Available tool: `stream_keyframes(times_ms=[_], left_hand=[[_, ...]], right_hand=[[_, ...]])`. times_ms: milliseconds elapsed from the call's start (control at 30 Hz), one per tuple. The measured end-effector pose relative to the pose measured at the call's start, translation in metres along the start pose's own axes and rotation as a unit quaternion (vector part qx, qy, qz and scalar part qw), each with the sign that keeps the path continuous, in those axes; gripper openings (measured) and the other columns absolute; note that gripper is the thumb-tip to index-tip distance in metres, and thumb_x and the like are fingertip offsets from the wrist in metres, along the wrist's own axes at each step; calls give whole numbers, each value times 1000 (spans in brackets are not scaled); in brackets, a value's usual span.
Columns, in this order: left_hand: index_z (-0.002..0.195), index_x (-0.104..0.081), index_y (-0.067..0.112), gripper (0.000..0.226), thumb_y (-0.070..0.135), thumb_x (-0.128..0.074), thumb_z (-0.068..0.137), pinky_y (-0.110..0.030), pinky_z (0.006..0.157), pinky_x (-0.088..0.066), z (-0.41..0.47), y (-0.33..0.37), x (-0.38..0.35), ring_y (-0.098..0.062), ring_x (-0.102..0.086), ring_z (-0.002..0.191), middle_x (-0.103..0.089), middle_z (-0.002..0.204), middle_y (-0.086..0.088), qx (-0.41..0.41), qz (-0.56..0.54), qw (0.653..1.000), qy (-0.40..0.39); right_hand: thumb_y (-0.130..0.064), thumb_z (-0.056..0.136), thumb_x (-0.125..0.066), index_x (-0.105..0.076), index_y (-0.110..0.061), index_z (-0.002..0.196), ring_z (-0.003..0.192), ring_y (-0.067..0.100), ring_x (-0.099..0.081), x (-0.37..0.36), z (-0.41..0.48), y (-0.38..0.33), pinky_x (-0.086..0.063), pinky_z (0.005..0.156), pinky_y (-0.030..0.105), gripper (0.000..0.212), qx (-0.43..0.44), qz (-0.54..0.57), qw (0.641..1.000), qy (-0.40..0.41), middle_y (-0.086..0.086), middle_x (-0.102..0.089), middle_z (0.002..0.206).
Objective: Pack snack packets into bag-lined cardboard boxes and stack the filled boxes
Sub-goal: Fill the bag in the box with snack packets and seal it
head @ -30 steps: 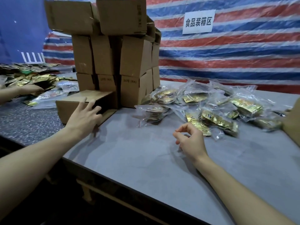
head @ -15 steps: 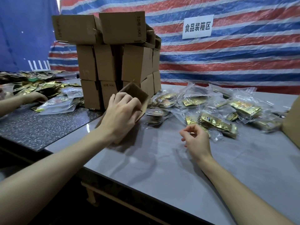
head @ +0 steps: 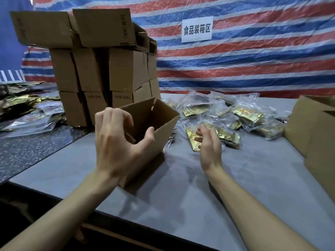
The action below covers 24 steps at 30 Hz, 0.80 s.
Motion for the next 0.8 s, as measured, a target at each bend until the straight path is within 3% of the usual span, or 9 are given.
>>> stream_keyframes(times_ms=[67,167,233,333,433,500,567,667,800], left_hand=[[84,-48,12,35,42,-66,79,-30,72,-38,-3,11,1,-22,-40,91,-45,87,-1,-9,-18,1000,6],[82,-45,15,30,37,-64,79,-14,71,-32,-9,31,-1,-16,-38,86,-42,81,3,-30,-77,997,1],[81,-45,15,30,39,-63,78,-13,71,-34,-9,37,-9,-16,-38,80,-41,78,8,-12,-125,992,-18],[82,-49,14,35,46,-62,78,-23,69,-42,-4,37,-32,-19,-46,79,-48,80,3,44,-195,978,-60],[97,-52,10,44,48,-64,78,-45,78,-52,-1,33,-57,-27,-54,92,-53,98,-14,74,-246,964,-63],[115,-50,14,56,51,-65,76,-43,90,-54,-2,29,-77,-25,-55,108,-51,117,-13,99,-286,951,-67],[129,-47,21,71,58,-65,71,-30,99,-50,-5,21,-97,-15,-52,122,-48,132,-5,149,-318,934,-70],[143,-39,24,94,62,-69,62,-13,86,-52,-11,11,-125,-5,-57,121,-50,138,0,250,-416,870,-80],[143,-40,23,111,71,-83,52,-15,76,-56,-16,1,-146,3,-67,106,-60,131,4,276,-495,818,-95]], right_hand=[[-64,85,-42,-63,-26,93,88,14,-61,-2,2,-1,-45,76,31,44,-1,16,1000,-11,-8,-66,95],[-62,87,-42,-69,-27,95,93,9,-67,-1,7,-3,-46,81,26,44,-5,59,998,-12,-8,-73,97],[-61,89,-42,-73,-22,100,97,7,-70,7,13,-3,-49,85,26,51,-11,104,995,-1,-7,-77,96],[-63,91,-41,-74,-15,112,105,23,-71,22,20,-3,-54,95,39,62,-27,174,984,27,7,-77,104],[-54,101,-35,-77,-23,86,78,6,-71,42,25,-1,-56,71,20,54,-7,167,981,101,-5,-76,79],[-50,105,-32,-74,-25,71,66,1,-67,53,24,1,-51,61,17,59,-9,157,976,150,-9,-73,68],[-51,103,-34,-74,-16,88,82,10,-71,59,25,7,-55,72,26,55,-18,142,972,186,-1,-77,84],[-41,106,-40,-69,-8,94,94,23,-68,70,29,12,-55,84,36,46,-32,114,963,243,12,-73,100],[-40,102,-44,-58,-17,61,47,0,-51,89,28,13,-41,47,19,49,-22,108,941,319,-8,-59,53]])
Point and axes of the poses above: each hand's wrist, its own z-axis towards the middle knuckle, its own x-axis out of the back of the hand, y = z × x, the point moved 8 cm from there along z, towards the middle knuckle
